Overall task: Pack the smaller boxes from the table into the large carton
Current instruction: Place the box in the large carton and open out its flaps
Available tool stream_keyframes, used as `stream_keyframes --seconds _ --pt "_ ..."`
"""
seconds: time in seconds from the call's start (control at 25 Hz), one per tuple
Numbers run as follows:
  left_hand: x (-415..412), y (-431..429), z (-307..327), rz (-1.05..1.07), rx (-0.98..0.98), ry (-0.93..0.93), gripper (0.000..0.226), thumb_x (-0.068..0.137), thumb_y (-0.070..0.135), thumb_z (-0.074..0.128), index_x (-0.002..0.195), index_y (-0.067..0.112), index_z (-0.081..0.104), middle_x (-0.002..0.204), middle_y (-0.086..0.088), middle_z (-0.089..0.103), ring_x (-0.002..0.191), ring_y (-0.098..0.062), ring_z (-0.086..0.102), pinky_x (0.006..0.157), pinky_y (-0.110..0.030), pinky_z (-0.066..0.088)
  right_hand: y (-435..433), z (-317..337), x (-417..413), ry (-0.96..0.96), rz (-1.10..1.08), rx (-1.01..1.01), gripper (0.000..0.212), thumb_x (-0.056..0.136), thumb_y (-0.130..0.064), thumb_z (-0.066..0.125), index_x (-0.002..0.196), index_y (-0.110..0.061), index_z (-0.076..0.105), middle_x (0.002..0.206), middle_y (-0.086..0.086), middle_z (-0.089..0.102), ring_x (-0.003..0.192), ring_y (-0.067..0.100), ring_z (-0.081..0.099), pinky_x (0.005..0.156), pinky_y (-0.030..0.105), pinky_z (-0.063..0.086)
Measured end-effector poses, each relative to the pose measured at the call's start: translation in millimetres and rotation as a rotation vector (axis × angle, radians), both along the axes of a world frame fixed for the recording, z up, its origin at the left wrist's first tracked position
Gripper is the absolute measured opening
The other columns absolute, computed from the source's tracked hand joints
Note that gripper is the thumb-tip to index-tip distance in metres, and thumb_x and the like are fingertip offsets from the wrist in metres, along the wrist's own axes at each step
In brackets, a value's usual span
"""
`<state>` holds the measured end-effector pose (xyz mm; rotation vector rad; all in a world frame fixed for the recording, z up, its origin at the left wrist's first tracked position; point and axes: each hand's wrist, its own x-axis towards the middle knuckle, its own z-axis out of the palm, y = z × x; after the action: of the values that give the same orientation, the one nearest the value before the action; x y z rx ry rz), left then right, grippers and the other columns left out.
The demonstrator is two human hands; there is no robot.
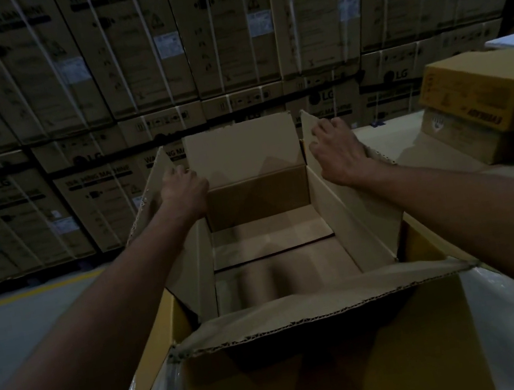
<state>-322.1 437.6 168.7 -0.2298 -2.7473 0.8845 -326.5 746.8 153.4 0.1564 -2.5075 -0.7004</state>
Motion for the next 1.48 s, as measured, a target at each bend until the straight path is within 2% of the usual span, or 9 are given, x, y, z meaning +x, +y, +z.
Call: stream_keyframes --seconds 0.2,0.32,0.4,0.56,0.72,0.84,1.12,1.32,1.48 --pt "11 4 -1 0.005 -0.009 0.005 0.033 0.097 0.041 0.055 0.124 0.025 0.064 0.131 -0.007 0.061 0.128 -0.028 0.048 0.110 -0.047 0.034 -10 -2 10 -0.016 -0.028 0.010 0.030 0.084 -0.031 0.063 0.109 -0.018 0.073 0.120 0.010 0.059 0.120 0.029 0.046 0.103 0.047 0.035" --pt "24 1 3 0.166 -0.019 0.050 0.041 0.096 0.042 0.055 0.132 0.025 0.059 0.149 -0.014 0.049 0.144 -0.041 0.034 0.116 -0.065 0.021 -18 1 18 -0.084 -0.353 -0.107 0.040 0.090 -0.034 0.064 0.126 -0.018 0.066 0.144 0.018 0.045 0.132 0.037 0.041 0.106 0.054 0.036" --pt "31 -10 7 0.294 0.022 0.080 0.049 0.098 0.041 0.052 0.143 0.022 0.051 0.160 -0.018 0.033 0.147 -0.049 0.026 0.114 -0.070 0.021 -11 4 19 -0.138 -0.460 -0.234 0.045 0.093 -0.029 0.061 0.135 -0.013 0.060 0.144 0.020 0.044 0.125 0.036 0.049 0.093 0.047 0.047" --pt "34 -37 8 0.317 0.342 0.078 0.035 0.102 0.025 0.047 0.133 0.013 0.057 0.133 -0.019 0.050 0.116 -0.036 0.057 0.090 -0.045 0.048 18 11 19 -0.131 -0.394 -0.474 0.027 0.096 -0.019 0.061 0.121 -0.010 0.066 0.120 0.014 0.062 0.102 0.029 0.066 0.067 0.035 0.046" --pt "32 -47 3 0.241 0.531 0.158 0.016 0.099 0.011 0.054 0.111 0.007 0.063 0.106 -0.017 0.058 0.096 -0.034 0.064 0.074 -0.040 0.048 35 13 19 -0.058 -0.424 -0.765 0.016 0.091 -0.014 0.068 0.106 -0.007 0.071 0.104 0.014 0.071 0.096 0.031 0.069 0.069 0.035 0.050" --pt "26 -52 10 0.227 0.552 0.176 0.010 0.097 0.006 0.054 0.104 0.005 0.062 0.093 -0.017 0.057 0.094 -0.037 0.064 0.068 -0.039 0.045 36 13 19 -0.035 -0.428 -0.823 0.016 0.090 -0.014 0.070 0.105 -0.008 0.072 0.104 0.015 0.072 0.097 0.031 0.070 0.067 0.033 0.048" --pt "-7 -81 7 0.187 0.670 0.192 0.028 0.093 0.005 0.059 0.118 0.008 0.070 0.108 -0.023 0.068 0.100 -0.040 0.066 0.072 -0.041 0.045 42 16 7 -0.039 -0.427 -0.910 0.021 0.091 -0.016 0.067 0.110 -0.011 0.071 0.106 0.015 0.071 0.100 0.031 0.069 0.069 0.034 0.049" --pt "-12 -80 4 0.228 0.493 0.137 0.028 0.098 0.012 0.052 0.121 0.008 0.067 0.116 -0.024 0.062 0.105 -0.042 0.063 0.083 -0.044 0.052 39 6 6 -0.087 -0.390 -0.660 0.028 0.093 -0.021 0.062 0.118 -0.012 0.067 0.114 0.013 0.069 0.102 0.030 0.067 0.067 0.034 0.046" --pt "0 -64 -5 0.265 0.120 0.070 0.037 0.102 0.030 0.049 0.137 0.022 0.058 0.160 -0.019 0.029 0.141 -0.038 0.037 0.110 -0.049 0.034 47 -14 11 -0.006 -0.319 -0.275 0.047 0.084 -0.031 0.067 0.128 -0.016 0.058 0.142 0.017 0.042 0.126 0.034 0.043 0.096 0.047 0.041"
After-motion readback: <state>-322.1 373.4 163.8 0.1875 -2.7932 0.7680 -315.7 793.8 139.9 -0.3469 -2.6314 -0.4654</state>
